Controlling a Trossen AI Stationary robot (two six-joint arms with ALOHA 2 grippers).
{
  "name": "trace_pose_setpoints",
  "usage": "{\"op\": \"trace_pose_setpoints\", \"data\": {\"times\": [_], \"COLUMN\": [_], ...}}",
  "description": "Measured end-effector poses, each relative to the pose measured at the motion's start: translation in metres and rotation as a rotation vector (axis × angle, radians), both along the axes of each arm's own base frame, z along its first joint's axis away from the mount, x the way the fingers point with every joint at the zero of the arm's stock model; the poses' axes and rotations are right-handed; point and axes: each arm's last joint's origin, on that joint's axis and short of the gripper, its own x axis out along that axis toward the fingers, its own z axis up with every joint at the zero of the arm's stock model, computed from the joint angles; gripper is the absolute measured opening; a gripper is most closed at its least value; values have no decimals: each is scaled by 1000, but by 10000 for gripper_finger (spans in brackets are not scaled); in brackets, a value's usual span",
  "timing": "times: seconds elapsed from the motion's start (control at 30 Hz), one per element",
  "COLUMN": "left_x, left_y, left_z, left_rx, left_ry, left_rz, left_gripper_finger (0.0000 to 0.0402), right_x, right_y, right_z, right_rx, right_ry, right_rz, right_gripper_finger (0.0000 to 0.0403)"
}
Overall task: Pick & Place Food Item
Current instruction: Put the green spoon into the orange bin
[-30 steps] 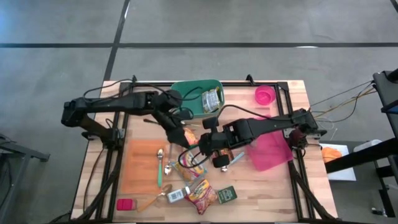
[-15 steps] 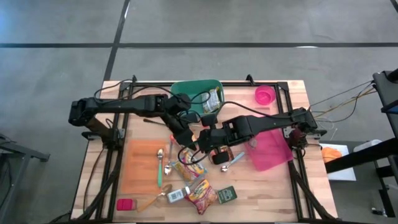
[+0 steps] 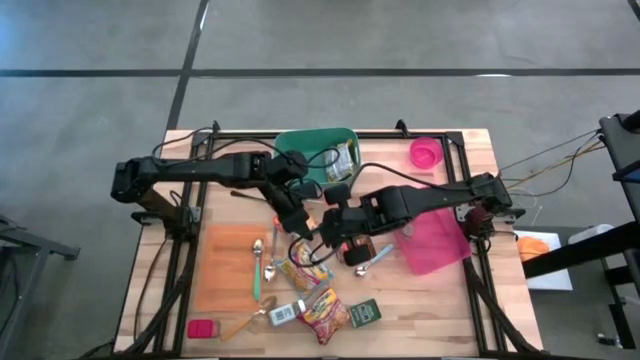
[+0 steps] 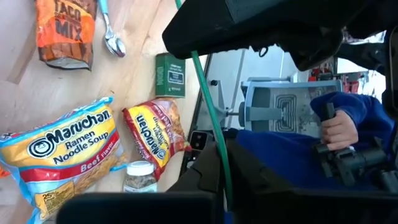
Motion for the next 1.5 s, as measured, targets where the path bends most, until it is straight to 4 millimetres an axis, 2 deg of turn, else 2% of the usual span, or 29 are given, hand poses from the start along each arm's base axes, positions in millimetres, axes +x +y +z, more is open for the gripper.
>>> {"op": "trace_pose_setpoints", "data": {"times": [0.2, 0.3, 0.47, 0.67, 0.83, 1.03, 1.23, 1.4, 1.5], "left_x": [0, 0, 0, -3, -11, -32, -72, -108, -123], "left_y": [0, 0, 0, 2, 3, 3, -1, -18, -35], "left_z": [0, 0, 5, 5, 8, 16, 29, 42, 46], "left_rx": [7, 16, 29, 67, 110, 183, 294, 366, 380], "left_ry": [-1, -3, -49, -20, 21, 102, 244, 343, 373], "left_rz": [0, 4, -2, 53, 113, 182, 302, 427, 479], "left_gripper_finger": [3, 2, 0, 0, 0, 0, 0, 0, 0], "right_x": [-1, -1, 0, -7, -17, -33, -59, -76, -84], "right_y": [3, 3, 3, 1, -4, -12, -20, -25, -27], "right_z": [0, 0, -3, 9, 24, 55, 87, 101, 107], "right_rx": [9, 25, 68, 98, 60, 31, 57, 60, 57], "right_ry": [0, -2, -3, -43, -129, -285, -429, -481, -504], "right_rz": [1, -22, -82, -128, -237, -389, -502, -521, -531], "right_gripper_finger": [14, 30, 88, 170, 212, 222, 223, 223, 223]}}
